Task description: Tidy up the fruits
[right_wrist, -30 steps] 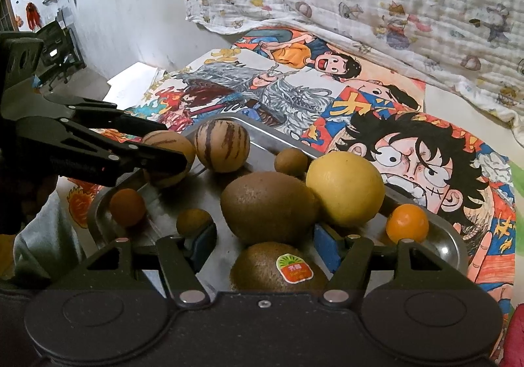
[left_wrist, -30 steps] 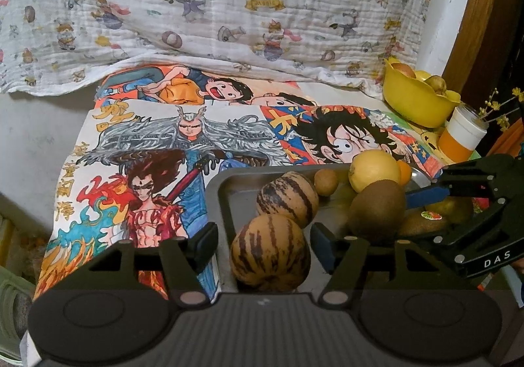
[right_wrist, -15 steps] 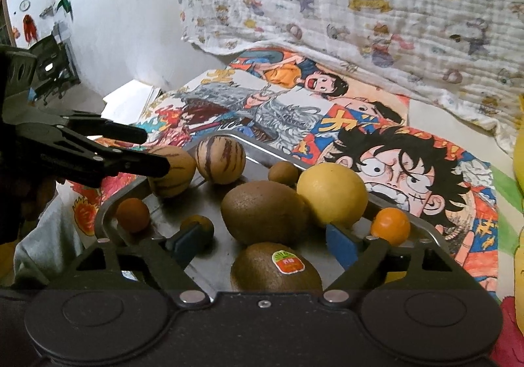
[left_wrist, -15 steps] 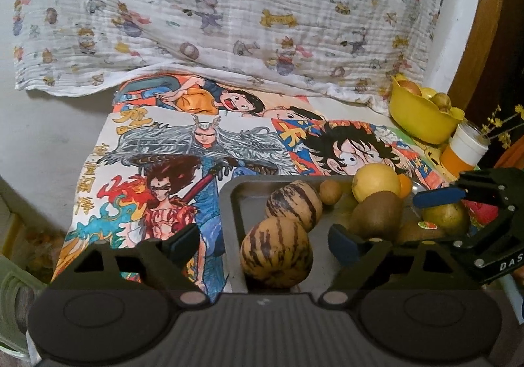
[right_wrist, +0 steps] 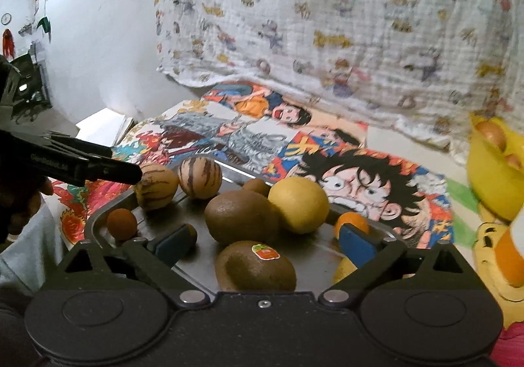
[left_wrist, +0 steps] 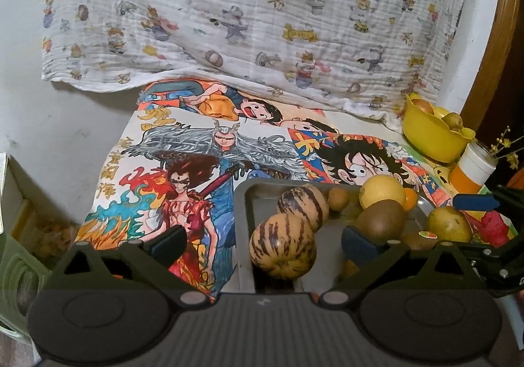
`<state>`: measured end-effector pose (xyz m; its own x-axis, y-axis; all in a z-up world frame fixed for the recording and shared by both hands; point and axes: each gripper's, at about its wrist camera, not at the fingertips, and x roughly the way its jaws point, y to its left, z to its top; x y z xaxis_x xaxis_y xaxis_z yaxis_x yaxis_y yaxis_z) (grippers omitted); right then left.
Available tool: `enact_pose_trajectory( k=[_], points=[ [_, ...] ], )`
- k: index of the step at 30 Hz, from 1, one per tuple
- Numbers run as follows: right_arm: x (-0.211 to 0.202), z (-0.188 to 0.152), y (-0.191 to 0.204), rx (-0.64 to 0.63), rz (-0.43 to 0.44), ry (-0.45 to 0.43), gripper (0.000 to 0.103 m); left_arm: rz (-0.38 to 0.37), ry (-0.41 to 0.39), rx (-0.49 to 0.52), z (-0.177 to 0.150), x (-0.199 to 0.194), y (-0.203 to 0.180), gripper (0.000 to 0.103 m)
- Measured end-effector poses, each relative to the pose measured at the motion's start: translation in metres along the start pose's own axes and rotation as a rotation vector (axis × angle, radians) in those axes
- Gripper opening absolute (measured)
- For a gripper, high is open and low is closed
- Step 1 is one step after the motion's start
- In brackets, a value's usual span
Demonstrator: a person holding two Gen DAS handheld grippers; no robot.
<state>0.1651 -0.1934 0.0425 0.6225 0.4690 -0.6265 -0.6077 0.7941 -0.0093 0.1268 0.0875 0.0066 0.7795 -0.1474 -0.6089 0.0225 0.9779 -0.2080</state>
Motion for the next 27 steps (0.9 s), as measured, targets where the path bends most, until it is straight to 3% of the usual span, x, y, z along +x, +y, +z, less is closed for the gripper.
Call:
enact_pose_trajectory(
  k=[19, 27],
  points=[
    [-0.056, -0.039, 0.003, 0.191, -0.068, -0.109, 0.102, 0.061, -0.081, -0.02, -0.033, -0.042, -0.02, 0.102],
    [-0.073, -0.054, 0.012, 0.168, -0.133, -0.15, 0.102, 0.061, -0.117, -0.036, -0.048, -0.054, -0.027, 0.102]
  ],
)
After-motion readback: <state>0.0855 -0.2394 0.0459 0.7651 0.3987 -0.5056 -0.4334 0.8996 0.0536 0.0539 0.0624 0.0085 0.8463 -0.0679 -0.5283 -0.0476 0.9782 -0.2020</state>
